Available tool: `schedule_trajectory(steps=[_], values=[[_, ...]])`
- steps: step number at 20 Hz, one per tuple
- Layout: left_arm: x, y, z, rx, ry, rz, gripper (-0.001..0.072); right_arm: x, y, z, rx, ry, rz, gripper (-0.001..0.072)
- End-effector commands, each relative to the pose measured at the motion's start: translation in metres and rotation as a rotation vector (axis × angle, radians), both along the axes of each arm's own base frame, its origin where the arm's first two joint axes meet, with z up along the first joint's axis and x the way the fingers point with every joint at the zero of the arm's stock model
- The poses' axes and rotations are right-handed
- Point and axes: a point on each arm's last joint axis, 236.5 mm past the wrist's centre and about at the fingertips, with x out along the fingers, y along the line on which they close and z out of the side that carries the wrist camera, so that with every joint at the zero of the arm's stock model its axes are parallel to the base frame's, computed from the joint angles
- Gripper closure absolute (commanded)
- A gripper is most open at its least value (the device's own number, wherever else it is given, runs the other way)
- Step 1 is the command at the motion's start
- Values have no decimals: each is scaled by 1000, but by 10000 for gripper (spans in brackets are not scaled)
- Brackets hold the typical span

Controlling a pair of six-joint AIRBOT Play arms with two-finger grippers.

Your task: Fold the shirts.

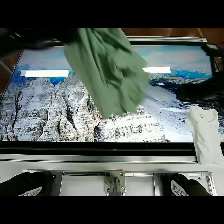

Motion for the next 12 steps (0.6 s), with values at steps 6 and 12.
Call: schedule_trajectory(steps=[6, 12], values=[[-25, -56, -292, 359, 642, -34, 664, -18, -18, 4, -84, -53, -11, 77], [-10, -29, -340, 380, 802, 79, 365, 1, 33, -77, 119, -7, 77, 76]])
